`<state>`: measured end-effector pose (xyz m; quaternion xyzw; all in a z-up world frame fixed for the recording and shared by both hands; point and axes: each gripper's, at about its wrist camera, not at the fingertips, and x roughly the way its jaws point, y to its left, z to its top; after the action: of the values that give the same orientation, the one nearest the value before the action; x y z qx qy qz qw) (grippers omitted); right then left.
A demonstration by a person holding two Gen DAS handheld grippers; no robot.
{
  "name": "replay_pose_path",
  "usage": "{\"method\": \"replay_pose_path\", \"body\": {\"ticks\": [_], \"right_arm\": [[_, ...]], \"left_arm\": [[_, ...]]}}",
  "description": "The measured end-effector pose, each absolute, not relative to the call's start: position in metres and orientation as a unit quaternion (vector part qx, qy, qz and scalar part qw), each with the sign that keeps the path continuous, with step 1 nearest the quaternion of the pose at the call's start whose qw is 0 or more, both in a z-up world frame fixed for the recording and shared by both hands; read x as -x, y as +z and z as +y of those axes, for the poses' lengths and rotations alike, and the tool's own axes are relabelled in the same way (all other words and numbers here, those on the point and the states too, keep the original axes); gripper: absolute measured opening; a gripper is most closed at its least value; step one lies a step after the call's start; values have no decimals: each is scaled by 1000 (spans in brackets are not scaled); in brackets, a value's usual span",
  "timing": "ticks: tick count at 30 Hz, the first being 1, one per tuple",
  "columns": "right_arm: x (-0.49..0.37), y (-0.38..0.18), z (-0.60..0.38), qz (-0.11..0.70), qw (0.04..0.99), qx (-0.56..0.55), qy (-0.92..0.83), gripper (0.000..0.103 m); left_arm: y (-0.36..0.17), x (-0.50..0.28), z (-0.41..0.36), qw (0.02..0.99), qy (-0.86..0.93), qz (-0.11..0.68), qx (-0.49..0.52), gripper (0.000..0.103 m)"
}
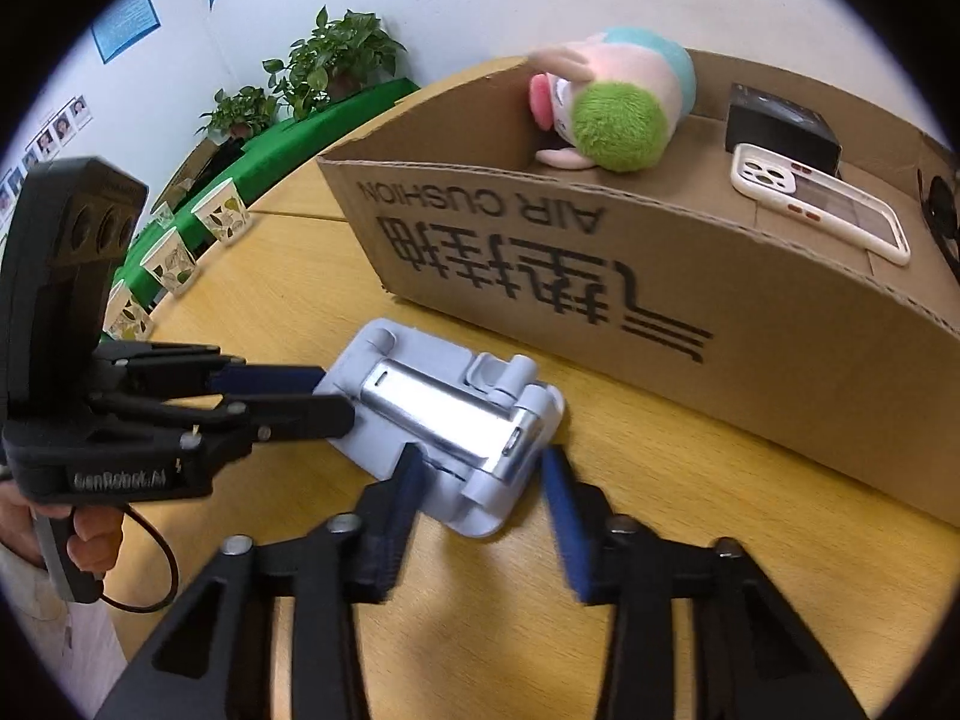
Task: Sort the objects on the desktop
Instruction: 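Move the left tool to the white phone stand and grasp it, then lift the phone stand with the left gripper and release it in the box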
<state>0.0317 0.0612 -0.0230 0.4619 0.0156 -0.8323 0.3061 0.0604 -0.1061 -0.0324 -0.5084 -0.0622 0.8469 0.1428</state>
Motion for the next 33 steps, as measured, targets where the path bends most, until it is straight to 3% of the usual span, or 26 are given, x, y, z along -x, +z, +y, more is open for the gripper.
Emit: {"method": "replay_pose_path", "body": {"ticks": [7,20,26,33], "right_arm": [[-41,-12,88,-21,298,-443,-845,35],[-36,127,125,-7,287,-280,-916,35],[2,146,133,-14,267,-270,-925,35],[44,114,136,-46,265,-320,-909,35]], "left_arm": [[-3,-72,-75,137,865,-40,482,29],[143,-55,-41,151,933,10,326,29],[152,-2,-43,171,927,2,333,29],[117,42,-46,171,904,-8,391,29]]}}
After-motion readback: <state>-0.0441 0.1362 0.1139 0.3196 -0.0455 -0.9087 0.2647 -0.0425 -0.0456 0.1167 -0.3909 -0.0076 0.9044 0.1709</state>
